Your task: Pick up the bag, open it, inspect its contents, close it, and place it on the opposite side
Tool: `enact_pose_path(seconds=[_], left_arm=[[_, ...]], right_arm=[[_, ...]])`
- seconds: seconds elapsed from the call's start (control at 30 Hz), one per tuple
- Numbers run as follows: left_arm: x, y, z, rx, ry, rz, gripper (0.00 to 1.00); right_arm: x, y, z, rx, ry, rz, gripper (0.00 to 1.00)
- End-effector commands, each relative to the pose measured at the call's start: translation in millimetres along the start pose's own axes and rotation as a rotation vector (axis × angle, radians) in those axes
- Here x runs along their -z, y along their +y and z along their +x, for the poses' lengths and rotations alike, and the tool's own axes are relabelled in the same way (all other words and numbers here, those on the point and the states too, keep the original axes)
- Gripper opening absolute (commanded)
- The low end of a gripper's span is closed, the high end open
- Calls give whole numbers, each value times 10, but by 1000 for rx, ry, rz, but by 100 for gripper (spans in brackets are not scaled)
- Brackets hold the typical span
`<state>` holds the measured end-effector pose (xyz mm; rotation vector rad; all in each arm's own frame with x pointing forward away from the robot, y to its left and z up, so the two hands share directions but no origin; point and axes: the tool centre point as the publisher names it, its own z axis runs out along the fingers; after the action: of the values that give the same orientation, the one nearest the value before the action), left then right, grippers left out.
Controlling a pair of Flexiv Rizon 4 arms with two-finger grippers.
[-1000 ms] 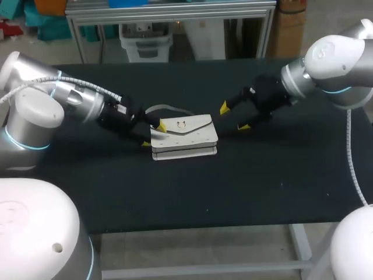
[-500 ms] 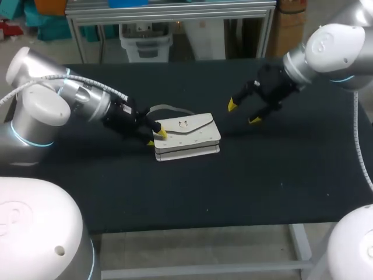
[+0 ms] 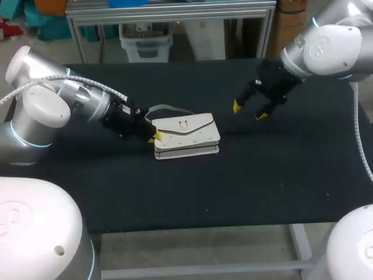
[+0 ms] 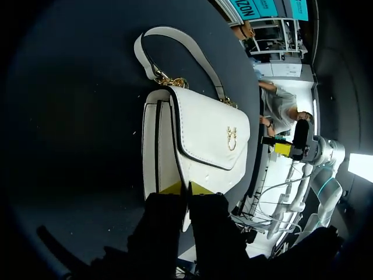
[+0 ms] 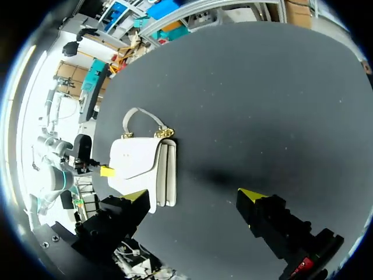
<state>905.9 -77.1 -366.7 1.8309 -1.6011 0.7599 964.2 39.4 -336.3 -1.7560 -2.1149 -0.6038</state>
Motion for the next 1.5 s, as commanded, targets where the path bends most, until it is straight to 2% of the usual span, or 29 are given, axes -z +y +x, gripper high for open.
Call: enact_pose_path(seconds=[0.03,0.13,0.2,0.27,0.83,1.0,1.03,1.3,1.5], left_arm=[[55,-81,-14,-7,-19,14,0],[135,-190,-46,-27,-64,54,0],[215,-281,-91,-42,-80,51,0],[319,-430,-144,-29,-159,55,0],[319,-430,-144,-29,-159,55,0],[479,-640,-289,-111,-161,50,0],[534,-678,-330,-95,-181,69,0],[865,-891,-586,-106,-248,101,0],[1069,-1134,-743,-102,-362,129,0]], right_arm=[[15,20,19,-2,-7,8,100],[15,20,19,-2,-7,8,100],[15,20,19,-2,-7,8,100],[15,20,19,-2,-7,8,100],[15,20,19,-2,-7,8,100],[259,149,-213,13,-68,-67,100],[304,172,-264,10,-84,-79,100],[586,363,-642,24,-206,-112,100],[773,483,-901,45,-268,-143,100]])
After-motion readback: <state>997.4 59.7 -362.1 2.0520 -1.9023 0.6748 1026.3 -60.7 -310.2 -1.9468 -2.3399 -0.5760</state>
